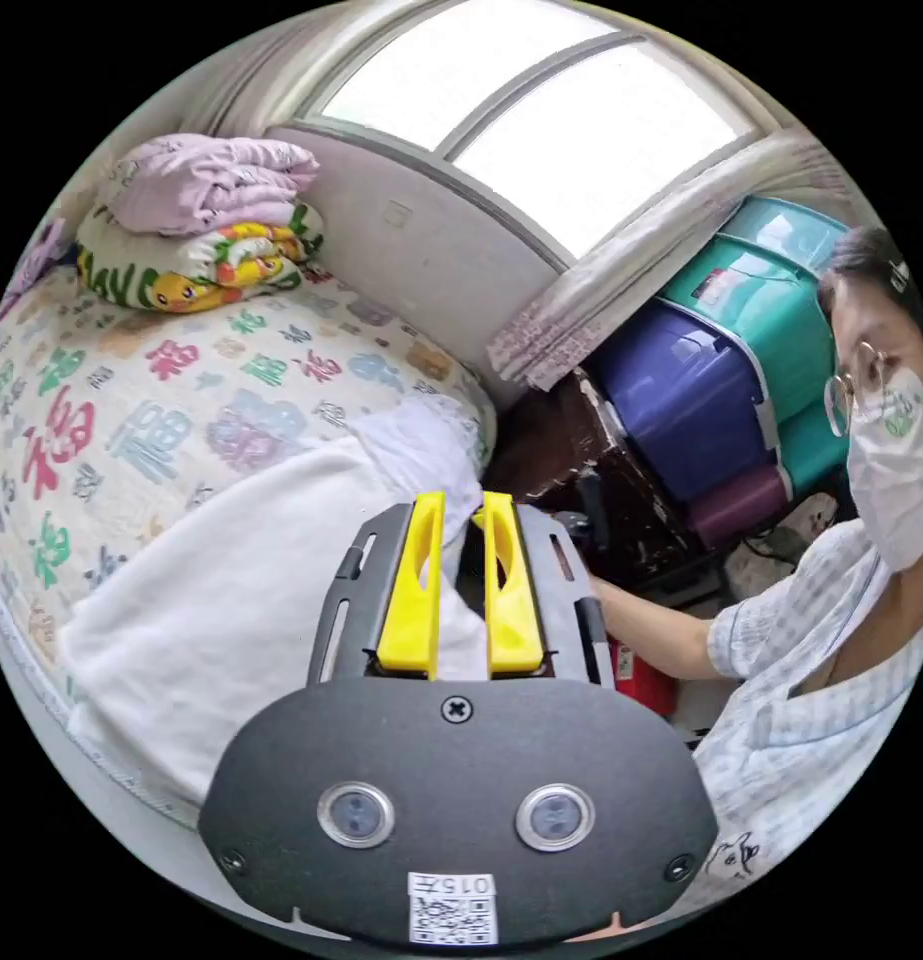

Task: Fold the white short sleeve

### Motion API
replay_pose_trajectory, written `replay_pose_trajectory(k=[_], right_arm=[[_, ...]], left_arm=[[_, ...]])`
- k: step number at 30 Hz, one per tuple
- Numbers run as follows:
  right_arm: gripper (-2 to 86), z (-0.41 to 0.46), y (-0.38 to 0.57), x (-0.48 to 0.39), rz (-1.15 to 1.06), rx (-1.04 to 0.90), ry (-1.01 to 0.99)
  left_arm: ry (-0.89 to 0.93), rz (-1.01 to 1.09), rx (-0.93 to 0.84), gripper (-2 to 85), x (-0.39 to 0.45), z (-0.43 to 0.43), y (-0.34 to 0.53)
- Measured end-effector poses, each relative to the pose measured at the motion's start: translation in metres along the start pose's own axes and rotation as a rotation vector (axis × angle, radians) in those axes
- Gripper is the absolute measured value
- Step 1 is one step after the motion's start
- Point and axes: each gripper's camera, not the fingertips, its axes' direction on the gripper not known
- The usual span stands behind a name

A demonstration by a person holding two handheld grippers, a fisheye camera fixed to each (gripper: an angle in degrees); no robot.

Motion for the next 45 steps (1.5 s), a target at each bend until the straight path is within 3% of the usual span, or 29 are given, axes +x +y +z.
replay_pose_trajectory(k=[7, 10, 16, 25, 45], right_arm=[[10.8, 0.05, -0.027, 0.024, 0.012, -0.118, -0.007], [5.1, 0.034, -0.03, 0.033, -0.012, -0.099, 0.073], [0.7, -0.04, -0.024, 0.082, 0.083, 0.034, -0.057], [0.0, -0.074, -0.027, 0.117, 0.104, 0.0, -0.082], [8.3, -0.108, 0.026, 0.162, 0.039, 0.007, -0.273]], left_arm=[[-0.122, -0.279, -0.212, 7.2, -0.092, 0.243, 0.003], [-0.24, -0.343, -0.288, 7.4, -0.133, 0.293, 0.026], [-0.19, -0.366, -0.374, 7.6, -0.189, 0.35, 0.061], [0.076, -0.46, -0.294, 8.6, -0.26, 0.393, 0.092], [0.104, -0.398, -0.247, 7.7, -0.315, 0.394, 0.134]])
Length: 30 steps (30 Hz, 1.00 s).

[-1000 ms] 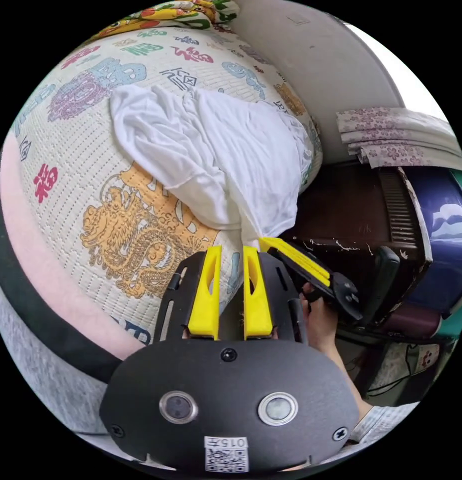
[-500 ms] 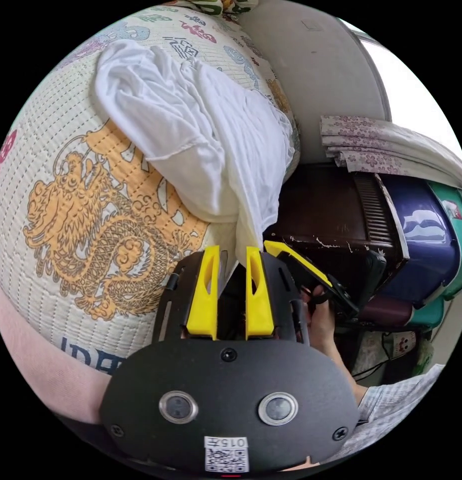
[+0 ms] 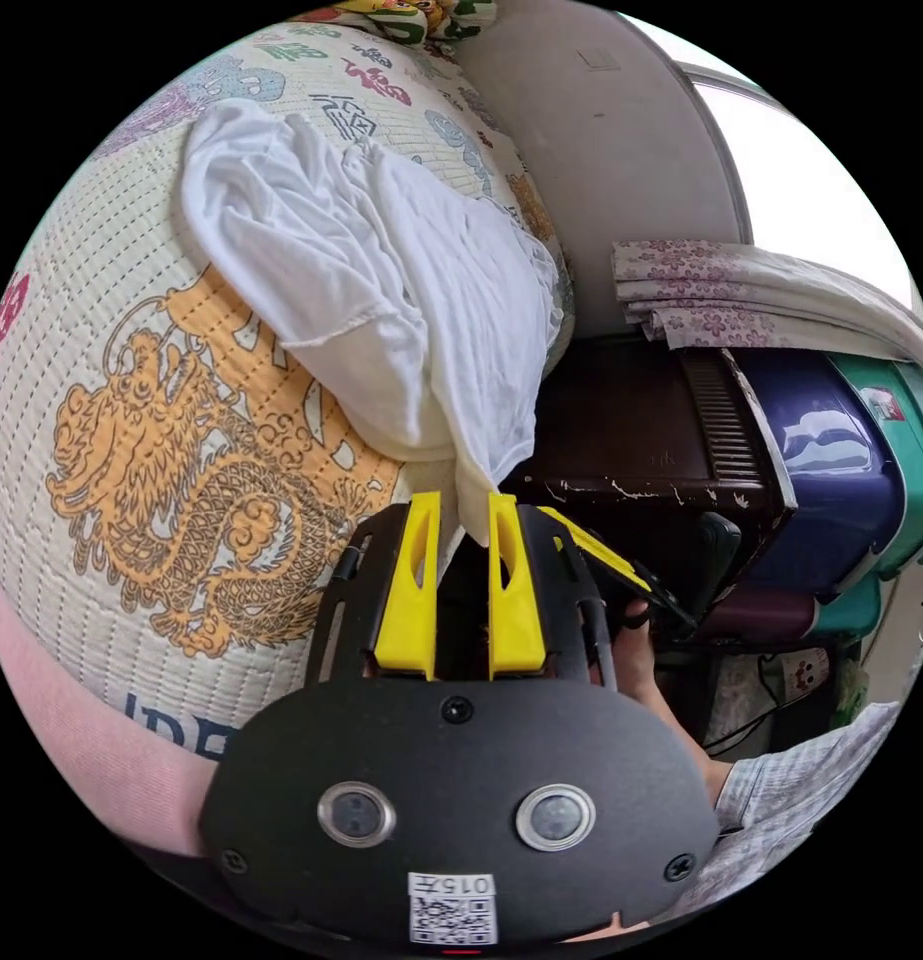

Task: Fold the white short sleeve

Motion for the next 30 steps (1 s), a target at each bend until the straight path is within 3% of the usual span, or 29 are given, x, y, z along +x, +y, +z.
replay_pose_trajectory(k=[8, 14, 17, 23, 30], right_arm=[[1.2, 0.006, 0.022, -0.002, -0.014, -0.007, 0.091], [0.5, -0.002, 0.057, 0.019, 0.068, 0.052, -0.015], [0.4, 0.0, 0.069, 0.015, 0.04, 0.066, 0.053], [0.3, 0.015, 0.1, 0.019, 0.067, 0.077, -0.008], [-0.1, 0.031, 0.147, 0.016, 0.088, 0.115, -0.021]], left_arm=[[0.037, -0.023, 0.004, 8.1, -0.004, -0.01, 0.009], [0.111, 0.008, -0.006, 8.6, 0.01, -0.02, 0.016], [0.154, 0.021, -0.034, 9.1, 0.019, -0.022, 0.02], [0.178, 0.04, -0.066, 9.1, 0.041, -0.035, 0.03], [0.268, 0.044, -0.055, 3.5, 0.074, -0.065, 0.043]])
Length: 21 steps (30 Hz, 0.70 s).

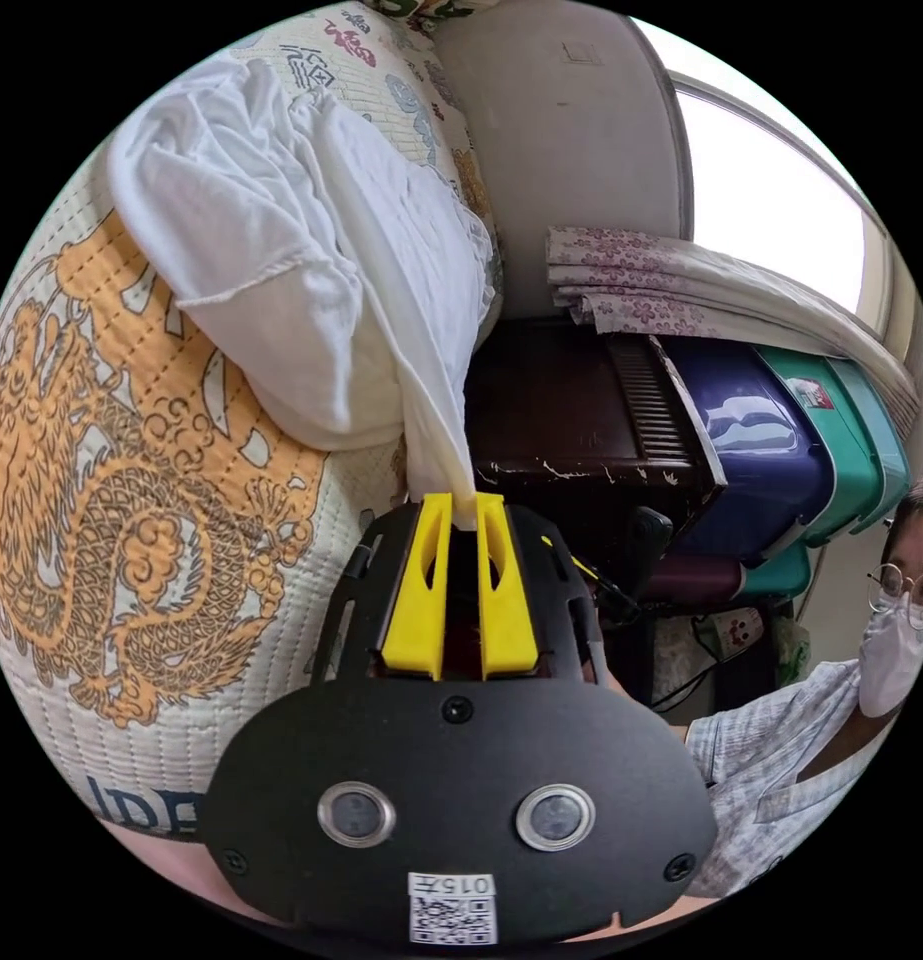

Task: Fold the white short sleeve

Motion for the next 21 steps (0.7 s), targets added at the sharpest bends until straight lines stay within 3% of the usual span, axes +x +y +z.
replay_pose_trajectory(k=[6, 11, 16, 21], right_arm=[[-0.3, 0.01, 0.036, -0.001, 0.021, 0.037, 0.04], [-0.4, -0.009, 0.06, -0.038, -0.034, 0.193, 0.147], [-0.4, -0.054, 0.05, -0.101, -0.185, 0.419, 0.144], [-0.4, -0.105, 0.03, -0.207, -0.473, 0.572, -0.104]], left_arm=[[0.001, -0.004, 0.01, 0.5, 0.048, -0.024, 0.016], [0.044, 0.056, 0.068, -0.2, 0.117, -0.054, 0.026], [0.129, 0.294, 0.238, -0.4, 0.272, -0.12, -0.004], [0.318, 0.569, 0.389, -0.4, 0.425, -0.236, -0.002]])
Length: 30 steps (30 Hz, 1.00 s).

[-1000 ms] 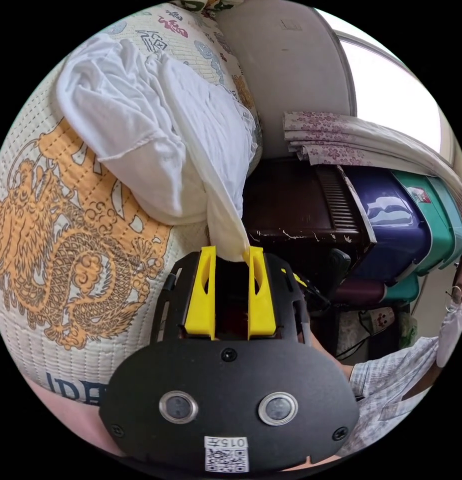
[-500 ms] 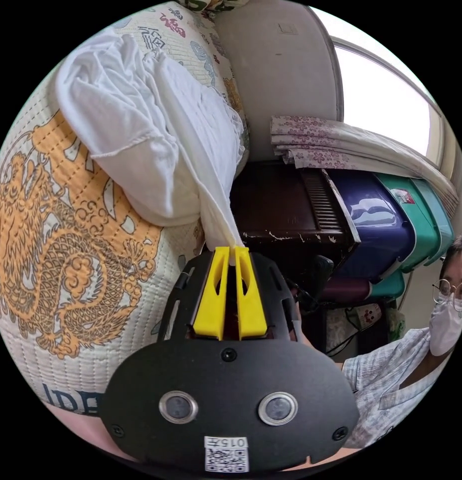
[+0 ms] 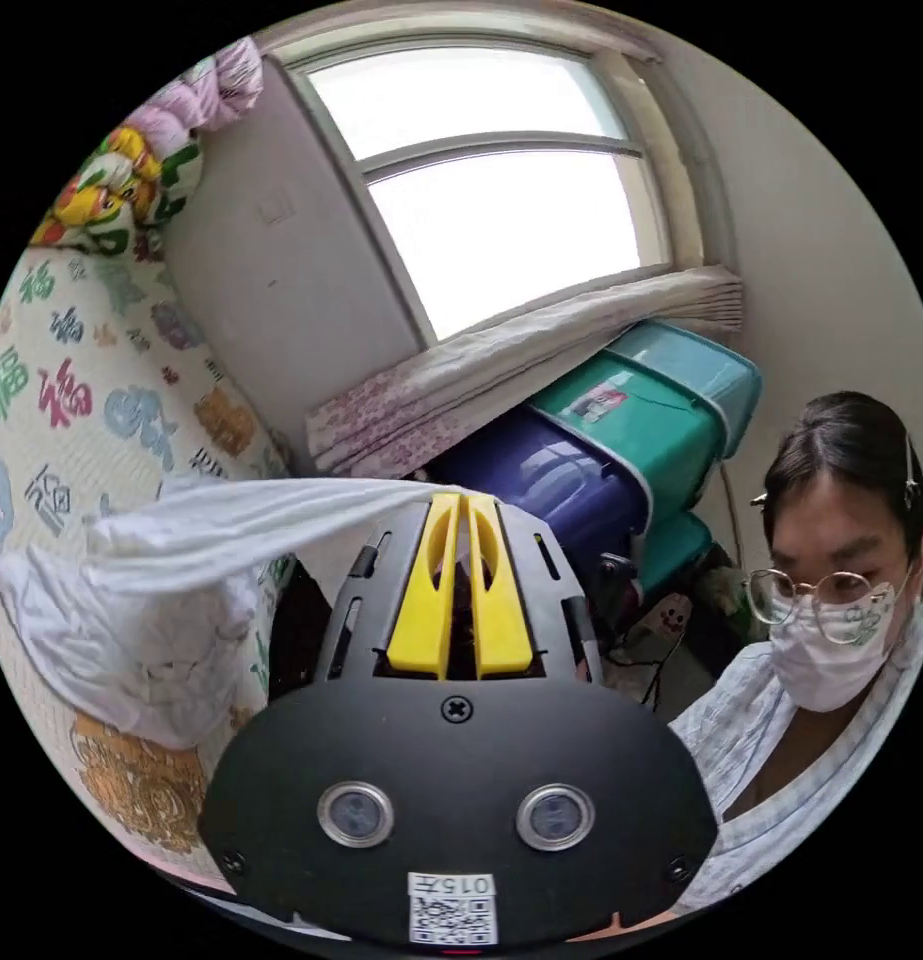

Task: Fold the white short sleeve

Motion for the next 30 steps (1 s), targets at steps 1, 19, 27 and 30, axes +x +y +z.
replay_pose_trajectory(k=[1, 19, 27, 30], right_arm=[[-0.4, 0.002, -0.009, -0.012, -0.019, 0.005, -0.033], [-0.5, 0.343, -0.08, -0.31, 0.144, 0.06, -0.634], [-0.5, 0.485, 0.031, -0.394, 0.204, -0.182, -0.498], [-0.5, 0.536, 0.1, -0.398, 0.259, -0.381, -0.411]], left_arm=[[0.023, 0.059, 0.026, -0.4, 0.039, -0.018, -0.023], [-0.86, 0.146, 0.54, -0.7, 0.559, -0.66, -0.101], [-0.968, -0.024, 0.757, -0.7, 0.712, -0.842, 0.044], [-0.921, -0.206, 0.728, -0.7, 0.702, -0.872, 0.114]])
